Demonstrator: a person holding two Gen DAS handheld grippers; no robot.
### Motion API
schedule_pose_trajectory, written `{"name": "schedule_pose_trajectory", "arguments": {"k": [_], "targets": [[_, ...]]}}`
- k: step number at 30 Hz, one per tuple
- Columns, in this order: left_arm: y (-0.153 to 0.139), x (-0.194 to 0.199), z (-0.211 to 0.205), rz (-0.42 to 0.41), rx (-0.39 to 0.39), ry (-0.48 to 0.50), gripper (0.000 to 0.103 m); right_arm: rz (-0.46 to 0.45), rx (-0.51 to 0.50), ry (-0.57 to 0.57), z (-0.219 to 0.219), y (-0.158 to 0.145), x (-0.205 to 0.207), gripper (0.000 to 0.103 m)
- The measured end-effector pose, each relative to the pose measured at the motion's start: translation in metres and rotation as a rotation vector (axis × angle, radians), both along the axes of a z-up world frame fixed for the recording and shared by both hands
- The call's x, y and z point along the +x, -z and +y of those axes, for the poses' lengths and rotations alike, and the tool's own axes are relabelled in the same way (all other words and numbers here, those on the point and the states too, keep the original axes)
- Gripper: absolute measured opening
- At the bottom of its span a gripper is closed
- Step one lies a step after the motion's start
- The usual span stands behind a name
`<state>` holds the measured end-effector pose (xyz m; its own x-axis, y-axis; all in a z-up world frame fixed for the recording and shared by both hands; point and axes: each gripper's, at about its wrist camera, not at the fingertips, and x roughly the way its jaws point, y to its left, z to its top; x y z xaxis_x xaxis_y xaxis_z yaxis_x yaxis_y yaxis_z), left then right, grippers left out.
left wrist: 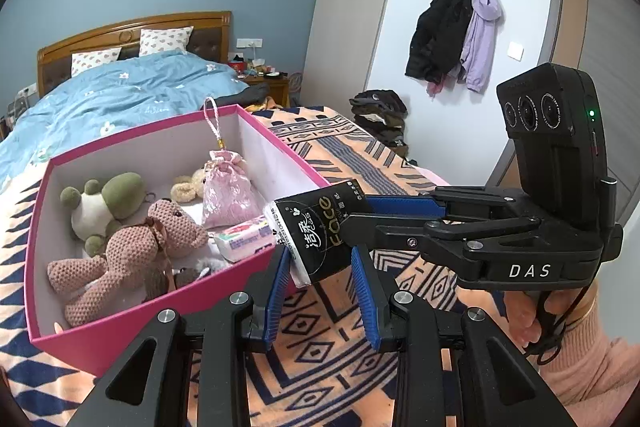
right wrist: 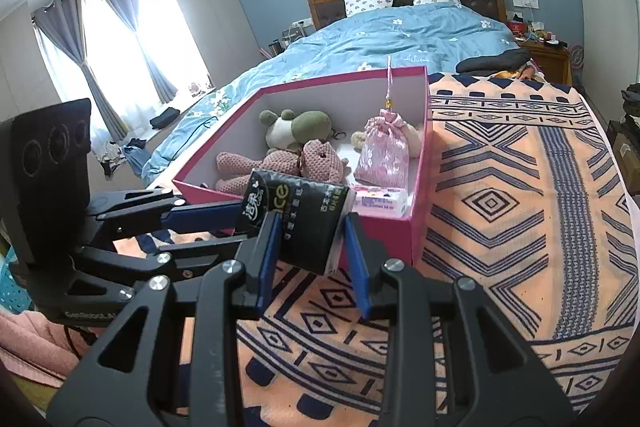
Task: Organize objects
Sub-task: 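Carry the black tissue pack into the pink box and open the right tool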
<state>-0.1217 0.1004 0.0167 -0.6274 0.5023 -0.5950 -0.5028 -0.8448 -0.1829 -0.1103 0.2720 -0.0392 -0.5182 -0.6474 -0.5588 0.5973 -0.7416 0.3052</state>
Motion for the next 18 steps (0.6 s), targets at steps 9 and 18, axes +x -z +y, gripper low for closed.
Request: {"name": "schedule_pose_trajectory", "arguments": {"k": [9, 18], "targets": [[-0.005, -0.015, -0.002, -0.002, 0.009, -0.007, 0.032, 0.007, 0.004, 0.001, -0.002, -0.006, -0.013, 0.036], [-0.005, -0.025, -0.003, -0.006, 0.007, -0.013, 0.032, 0.001, 0.004, -0.002, -0.004, -0.008, -0.024, 0.036]]}}
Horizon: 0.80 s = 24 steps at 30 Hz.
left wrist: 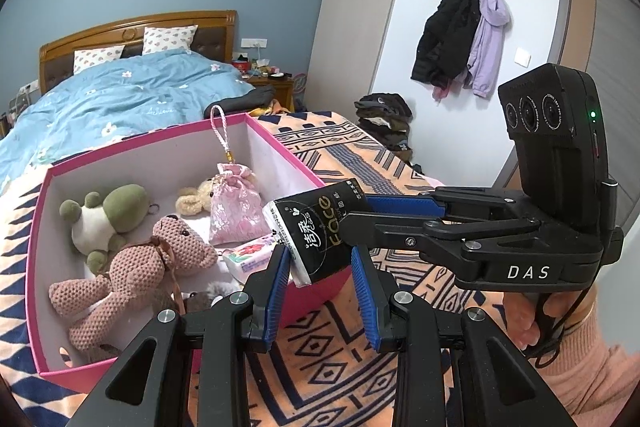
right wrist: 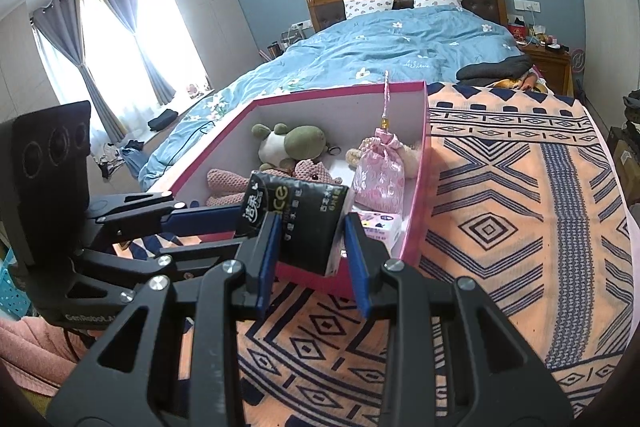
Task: Organize objects
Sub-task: 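Carry the black tissue pack into the pink box and open the right tool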
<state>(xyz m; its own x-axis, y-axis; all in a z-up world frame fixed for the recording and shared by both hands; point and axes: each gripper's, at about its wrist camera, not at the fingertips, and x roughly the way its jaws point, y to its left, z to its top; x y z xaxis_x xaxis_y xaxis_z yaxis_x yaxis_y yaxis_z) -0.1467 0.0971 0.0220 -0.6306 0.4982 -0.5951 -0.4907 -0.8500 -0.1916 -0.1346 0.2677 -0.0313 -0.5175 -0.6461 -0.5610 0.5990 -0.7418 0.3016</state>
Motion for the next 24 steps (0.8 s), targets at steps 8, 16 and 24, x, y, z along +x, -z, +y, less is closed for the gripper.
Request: {"name": "schedule_pose_trajectory", "arguments": {"k": [8, 16, 24], "targets": [[0.004, -0.012, -0.001, -0.016, -0.003, -0.013, 0.032, -0.013, 0.013, 0.001, -0.004, 0.003, -0.011, 0.036], [0.011, -0.024, -0.002, -0.037, -0.015, -0.029, 0.032, -0.032, 0.029, -0.002, -0.009, 0.007, -0.022, 0.036], [0.018, -0.033, 0.000, -0.057, -0.027, -0.035, 0.032, -0.049, 0.048, 0.002, -0.013, 0.012, -0.033, 0.036]]}}
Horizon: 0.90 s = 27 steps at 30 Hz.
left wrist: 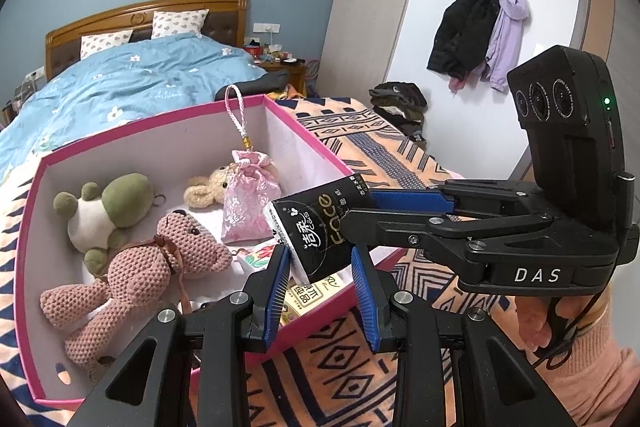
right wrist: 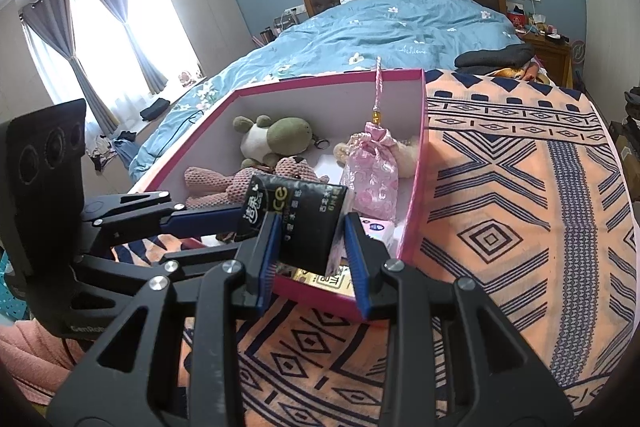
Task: Organize objects
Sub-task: 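Carry the black tissue pack into the pink box and open the right tool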
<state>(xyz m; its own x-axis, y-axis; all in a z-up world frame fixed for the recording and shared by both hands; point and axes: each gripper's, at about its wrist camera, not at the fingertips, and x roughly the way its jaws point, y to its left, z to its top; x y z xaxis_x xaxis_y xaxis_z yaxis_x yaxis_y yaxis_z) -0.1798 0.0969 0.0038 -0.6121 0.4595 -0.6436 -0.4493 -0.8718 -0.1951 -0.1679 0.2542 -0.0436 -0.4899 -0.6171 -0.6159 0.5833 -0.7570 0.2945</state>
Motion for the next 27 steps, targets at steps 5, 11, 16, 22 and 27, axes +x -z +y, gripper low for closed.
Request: {"name": "schedule_pose_trajectory", "arguments": {"k": [5, 11, 16, 22, 27], "targets": [[0.005, -0.004, 0.000, -0.014, 0.000, -0.004, 0.032, -0.009, 0.013, 0.002, -0.002, 0.004, -0.005, 0.036], [0.006, -0.007, 0.000, -0.023, -0.005, -0.007, 0.032, -0.020, 0.025, 0.008, -0.004, 0.008, -0.010, 0.036], [0.008, -0.012, 0.000, -0.034, -0.009, -0.011, 0.032, -0.022, 0.040, 0.013, -0.008, 0.010, -0.014, 0.036], [0.013, -0.018, -0.001, -0.055, -0.004, -0.013, 0.032, -0.032, 0.054, 0.018, -0.010, 0.014, -0.019, 0.036], [0.014, -0.020, 0.000, -0.060, -0.012, -0.016, 0.032, -0.037, 0.063, 0.023, -0.011, 0.017, -0.021, 0.036]]}}
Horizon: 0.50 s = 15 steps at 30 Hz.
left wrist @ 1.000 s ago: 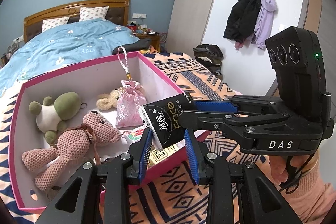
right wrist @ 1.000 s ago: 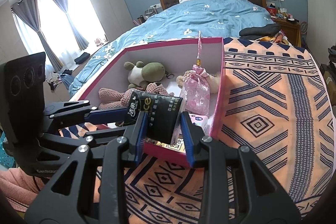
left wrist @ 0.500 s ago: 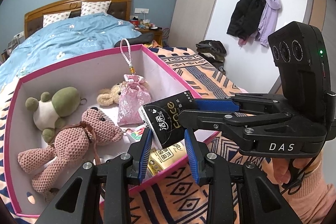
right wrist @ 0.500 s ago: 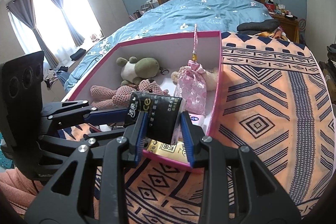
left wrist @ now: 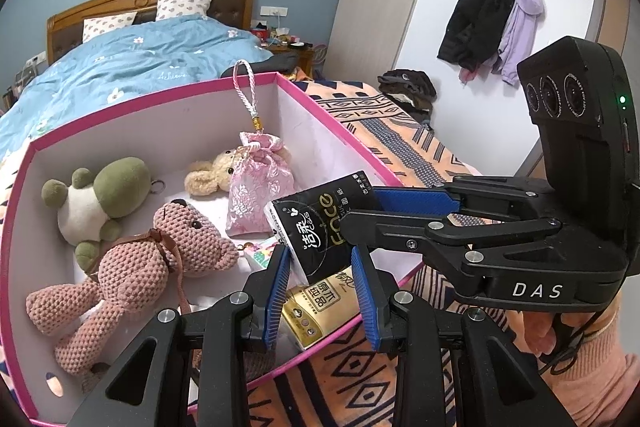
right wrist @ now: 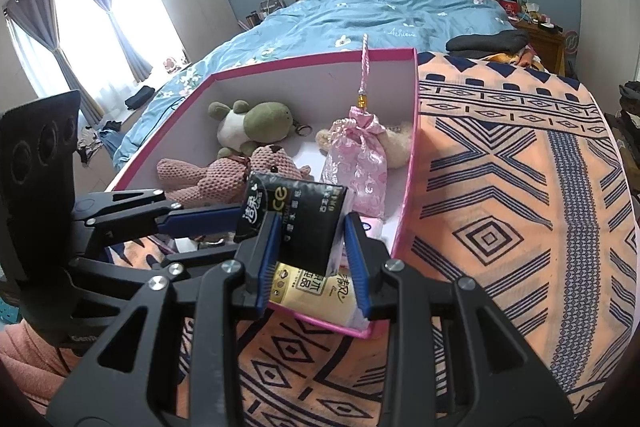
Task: Organize objects
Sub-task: 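Carry the black tissue pack into the pink box and open the right tool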
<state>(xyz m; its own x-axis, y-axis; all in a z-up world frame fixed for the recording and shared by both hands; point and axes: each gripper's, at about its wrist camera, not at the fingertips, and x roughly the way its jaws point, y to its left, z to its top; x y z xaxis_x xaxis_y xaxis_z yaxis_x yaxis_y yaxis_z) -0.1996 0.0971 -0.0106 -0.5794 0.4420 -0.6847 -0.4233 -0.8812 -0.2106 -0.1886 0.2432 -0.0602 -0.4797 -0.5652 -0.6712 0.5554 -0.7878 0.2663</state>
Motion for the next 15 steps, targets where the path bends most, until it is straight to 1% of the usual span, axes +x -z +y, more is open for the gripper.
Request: {"name": "schedule_pose_trajectory", "arguments": {"k": [15], "targets": [[0.0047, -0.0075, -0.0005, -0.018, -0.005, -0.002, 0.032, 0.009, 0.041, 0.017, -0.0068, -0.0010, -0.0057, 0.036]]}}
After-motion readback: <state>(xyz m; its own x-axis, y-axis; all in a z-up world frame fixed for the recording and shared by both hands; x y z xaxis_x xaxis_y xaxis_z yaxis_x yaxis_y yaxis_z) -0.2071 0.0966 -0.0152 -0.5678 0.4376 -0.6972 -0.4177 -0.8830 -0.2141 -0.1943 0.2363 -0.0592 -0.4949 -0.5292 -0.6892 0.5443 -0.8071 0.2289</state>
